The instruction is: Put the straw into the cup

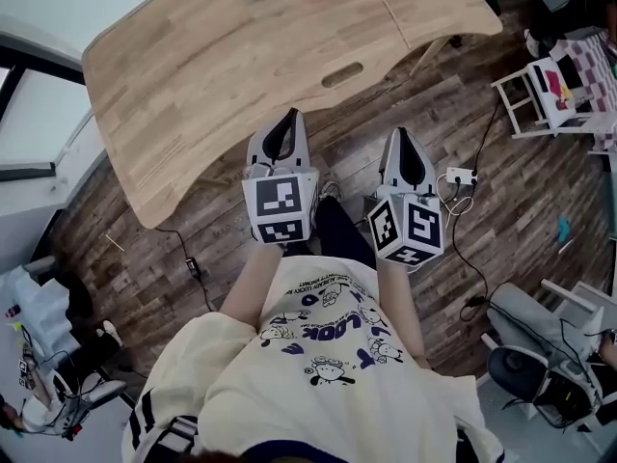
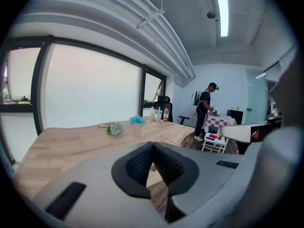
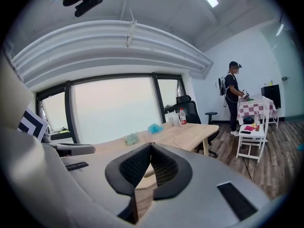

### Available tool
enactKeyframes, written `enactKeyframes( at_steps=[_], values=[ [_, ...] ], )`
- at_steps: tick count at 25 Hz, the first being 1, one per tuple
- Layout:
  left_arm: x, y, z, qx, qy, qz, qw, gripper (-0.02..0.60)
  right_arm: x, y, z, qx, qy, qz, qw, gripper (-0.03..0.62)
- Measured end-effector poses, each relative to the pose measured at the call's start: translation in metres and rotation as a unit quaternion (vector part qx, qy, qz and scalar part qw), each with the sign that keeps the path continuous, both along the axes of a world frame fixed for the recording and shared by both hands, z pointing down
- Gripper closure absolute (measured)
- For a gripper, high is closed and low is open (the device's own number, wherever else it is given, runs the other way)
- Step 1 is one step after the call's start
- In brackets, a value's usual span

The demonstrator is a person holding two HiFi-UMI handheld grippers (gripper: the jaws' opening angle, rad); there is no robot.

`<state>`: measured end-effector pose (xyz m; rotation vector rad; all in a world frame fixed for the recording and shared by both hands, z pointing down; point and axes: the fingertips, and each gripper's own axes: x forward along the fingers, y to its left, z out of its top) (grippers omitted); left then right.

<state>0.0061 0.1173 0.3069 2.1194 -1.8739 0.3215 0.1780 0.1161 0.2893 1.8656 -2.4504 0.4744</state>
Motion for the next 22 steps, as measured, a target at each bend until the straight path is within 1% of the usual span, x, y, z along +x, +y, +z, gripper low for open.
enactKeyframes(
  at_steps=[4,9,16,22],
  values=[
    [0.01,-0.031,-0.001,-0.002,0.0,-0.008,1.0,0.554,0.01,-0.036,-0.005,0.004,-0.002,-0.01,1.0,0.6],
    [0.017,-0.058,0.0,-0.005,0.001,-0.019,0.9998,0.554,0.018,-0.066,-0.001,-0.001,-0.007,-0.02,1.0,0.6],
    [0.02,-0.074,0.005,-0.016,0.003,-0.029,0.9994,0.554,0.021,-0.088,0.003,-0.008,-0.009,-0.029,0.999,0.6],
    [0.014,-0.086,0.007,-0.02,-0.002,-0.035,0.9992,0.554,0.019,-0.102,0.009,-0.018,-0.009,-0.033,0.999,0.6]
  ],
)
